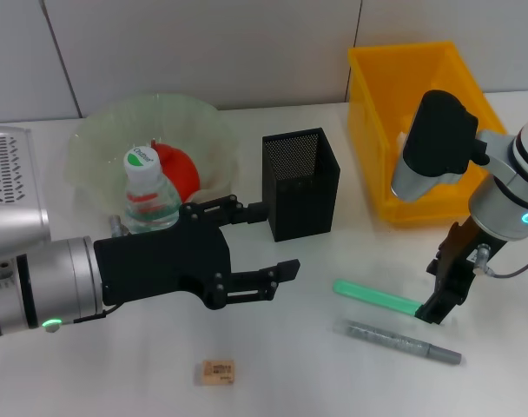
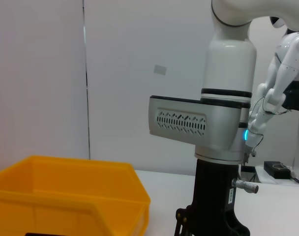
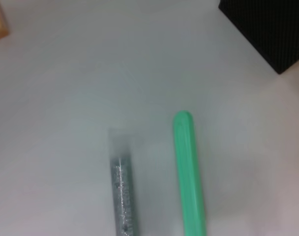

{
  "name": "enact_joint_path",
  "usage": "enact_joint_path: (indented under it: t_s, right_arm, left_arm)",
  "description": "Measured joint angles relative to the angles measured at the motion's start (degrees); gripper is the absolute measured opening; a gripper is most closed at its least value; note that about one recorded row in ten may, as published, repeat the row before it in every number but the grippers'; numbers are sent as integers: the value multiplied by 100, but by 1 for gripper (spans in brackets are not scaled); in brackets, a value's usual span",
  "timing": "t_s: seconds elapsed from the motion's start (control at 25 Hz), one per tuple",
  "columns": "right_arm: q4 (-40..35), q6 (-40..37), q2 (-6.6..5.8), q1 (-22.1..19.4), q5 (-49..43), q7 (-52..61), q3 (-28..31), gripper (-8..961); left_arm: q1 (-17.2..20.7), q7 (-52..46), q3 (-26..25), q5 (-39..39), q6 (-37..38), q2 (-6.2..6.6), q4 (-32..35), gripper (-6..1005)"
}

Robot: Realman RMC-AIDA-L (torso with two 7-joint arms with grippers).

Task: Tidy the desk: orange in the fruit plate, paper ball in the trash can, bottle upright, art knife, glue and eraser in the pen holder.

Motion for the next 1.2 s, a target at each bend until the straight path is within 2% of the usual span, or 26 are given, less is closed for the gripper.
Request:
enact_joint_path:
  t_s: [0.76, 0.96, 1.2]
  right_arm:
    - [-44, 5, 49, -5, -13, 13, -8, 585]
    - [-98, 5, 57, 15, -13, 17, -8, 504]
    - [-124, 32, 72, 30, -13, 16, -21, 503]
  left_arm:
    - [-15, -9, 0, 13, 0, 0, 1, 797]
    - [-16, -11, 0, 15, -2, 0, 1, 797]
    - [-28, -12, 0, 29, -37, 0, 1, 797]
